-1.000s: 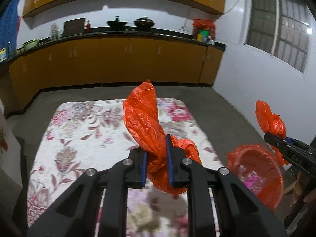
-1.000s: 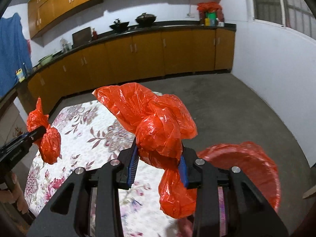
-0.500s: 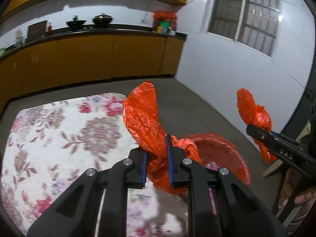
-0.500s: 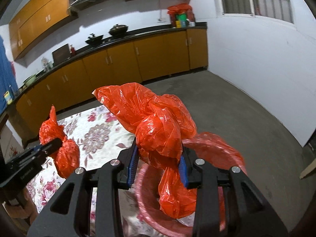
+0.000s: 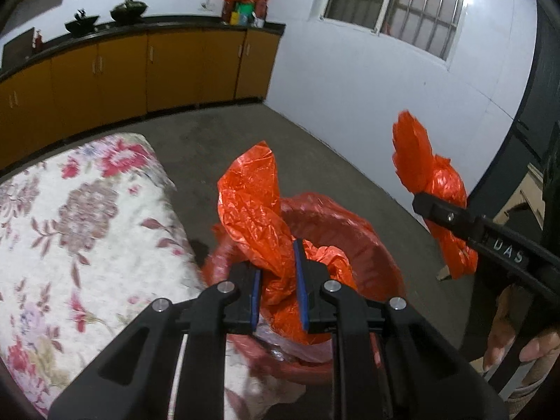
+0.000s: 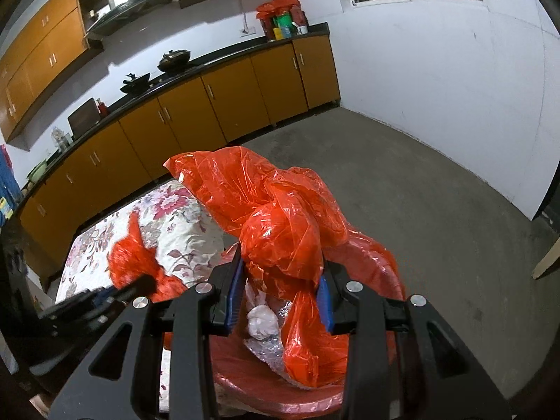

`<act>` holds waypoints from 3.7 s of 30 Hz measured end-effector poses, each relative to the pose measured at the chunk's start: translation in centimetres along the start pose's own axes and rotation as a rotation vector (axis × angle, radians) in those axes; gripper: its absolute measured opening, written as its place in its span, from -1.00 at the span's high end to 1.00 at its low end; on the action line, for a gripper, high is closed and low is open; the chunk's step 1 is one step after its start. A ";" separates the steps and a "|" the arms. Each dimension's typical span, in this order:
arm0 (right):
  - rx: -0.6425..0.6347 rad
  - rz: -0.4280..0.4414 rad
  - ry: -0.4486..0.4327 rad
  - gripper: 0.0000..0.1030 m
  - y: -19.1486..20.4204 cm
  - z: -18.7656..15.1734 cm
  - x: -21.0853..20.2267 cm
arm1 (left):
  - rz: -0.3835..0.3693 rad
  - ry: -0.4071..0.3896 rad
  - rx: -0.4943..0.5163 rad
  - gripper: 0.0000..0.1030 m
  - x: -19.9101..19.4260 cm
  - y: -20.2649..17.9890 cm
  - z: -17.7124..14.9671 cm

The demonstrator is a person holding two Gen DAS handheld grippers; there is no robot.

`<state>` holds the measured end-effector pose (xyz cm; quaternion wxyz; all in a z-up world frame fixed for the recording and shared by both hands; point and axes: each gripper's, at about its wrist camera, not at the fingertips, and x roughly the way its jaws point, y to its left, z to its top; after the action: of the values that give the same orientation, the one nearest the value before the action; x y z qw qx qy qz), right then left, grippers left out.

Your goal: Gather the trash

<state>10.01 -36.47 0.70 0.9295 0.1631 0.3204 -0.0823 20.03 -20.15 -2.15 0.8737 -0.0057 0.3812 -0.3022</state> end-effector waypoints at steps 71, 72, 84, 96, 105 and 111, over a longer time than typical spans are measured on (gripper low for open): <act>-0.203 -0.277 -0.316 -0.94 11.1 -15.5 -14.5 | 0.525 -0.361 -0.062 -0.92 -23.2 3.8 -16.9; -0.202 -0.281 -0.314 -0.94 11.1 -15.6 -14.5 | 0.528 -0.360 -0.063 -0.92 -23.2 3.7 -17.1; -0.191 -0.282 -0.303 -0.94 10.8 -16.2 -14.6 | 0.528 -0.354 -0.065 -0.92 -23.4 3.4 -17.7; -0.192 -0.268 -0.297 -0.94 11.1 -16.3 -14.6 | 0.555 -0.373 -0.077 -0.92 -23.8 3.4 -17.8; -0.195 -0.262 -0.290 -0.94 11.1 -16.3 -14.4 | 0.596 -0.416 -0.092 -0.92 -24.7 3.5 -17.5; -0.194 -0.261 -0.290 -0.94 11.1 -16.3 -14.3 | 0.601 -0.420 -0.100 -0.92 -24.9 3.6 -17.5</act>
<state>-7.61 -19.59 0.30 0.9587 0.0165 0.2079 -0.1935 -2.90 -0.09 1.08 0.9813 0.0018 0.1926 -0.0053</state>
